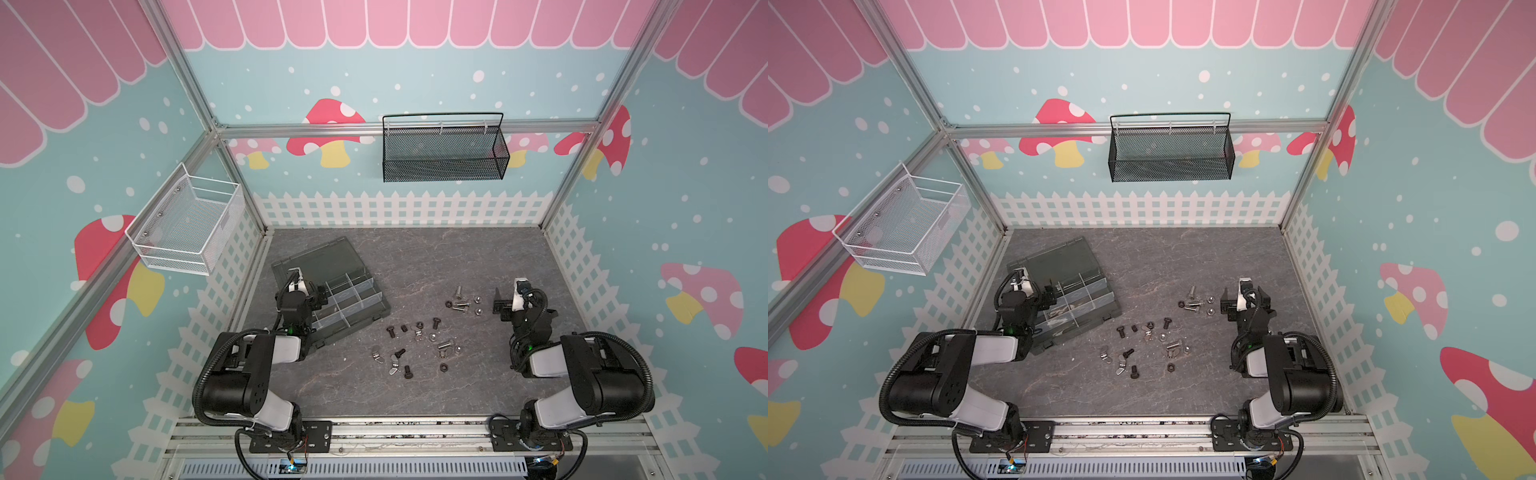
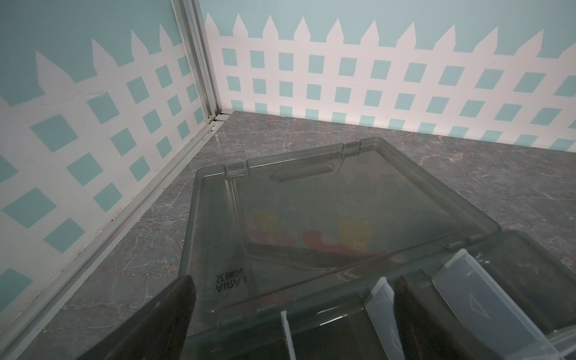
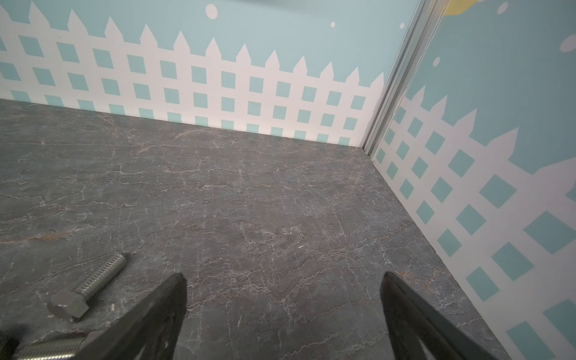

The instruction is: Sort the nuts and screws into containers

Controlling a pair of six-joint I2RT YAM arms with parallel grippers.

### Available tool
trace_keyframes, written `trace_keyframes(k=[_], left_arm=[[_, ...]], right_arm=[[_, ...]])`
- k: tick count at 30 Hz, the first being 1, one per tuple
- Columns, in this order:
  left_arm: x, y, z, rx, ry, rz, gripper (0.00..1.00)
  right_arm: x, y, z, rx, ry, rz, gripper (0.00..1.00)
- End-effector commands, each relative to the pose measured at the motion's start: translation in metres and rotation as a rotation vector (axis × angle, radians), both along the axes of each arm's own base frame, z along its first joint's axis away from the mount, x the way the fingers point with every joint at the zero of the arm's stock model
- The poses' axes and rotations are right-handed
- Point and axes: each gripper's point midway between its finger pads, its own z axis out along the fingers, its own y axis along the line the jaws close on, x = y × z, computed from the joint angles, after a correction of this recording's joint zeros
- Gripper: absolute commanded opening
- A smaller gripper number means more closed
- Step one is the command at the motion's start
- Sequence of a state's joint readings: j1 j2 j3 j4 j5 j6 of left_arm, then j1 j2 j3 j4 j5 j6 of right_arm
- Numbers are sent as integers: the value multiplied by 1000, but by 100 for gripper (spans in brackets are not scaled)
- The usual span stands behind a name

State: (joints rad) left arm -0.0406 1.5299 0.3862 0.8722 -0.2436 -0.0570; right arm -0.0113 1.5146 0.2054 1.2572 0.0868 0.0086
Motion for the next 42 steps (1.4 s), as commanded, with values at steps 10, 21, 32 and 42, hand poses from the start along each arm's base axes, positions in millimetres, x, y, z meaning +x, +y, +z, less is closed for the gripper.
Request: trace_keyframes(k=[10,21,32,42], left_arm=[[2,1,3,-5,-17,11,100],[1,1,3,-6,-17,12,100],[1,-2,3,-6,-19,-5,100],[-18,3,35,-3,-85,26,100]], right_arm=[[2,2,7,-1,-32,2,98],[2,2,8,0,-34,1,98],[1,2,8,-1,-34,2,98],[5,2,12,1,-23,0,98]])
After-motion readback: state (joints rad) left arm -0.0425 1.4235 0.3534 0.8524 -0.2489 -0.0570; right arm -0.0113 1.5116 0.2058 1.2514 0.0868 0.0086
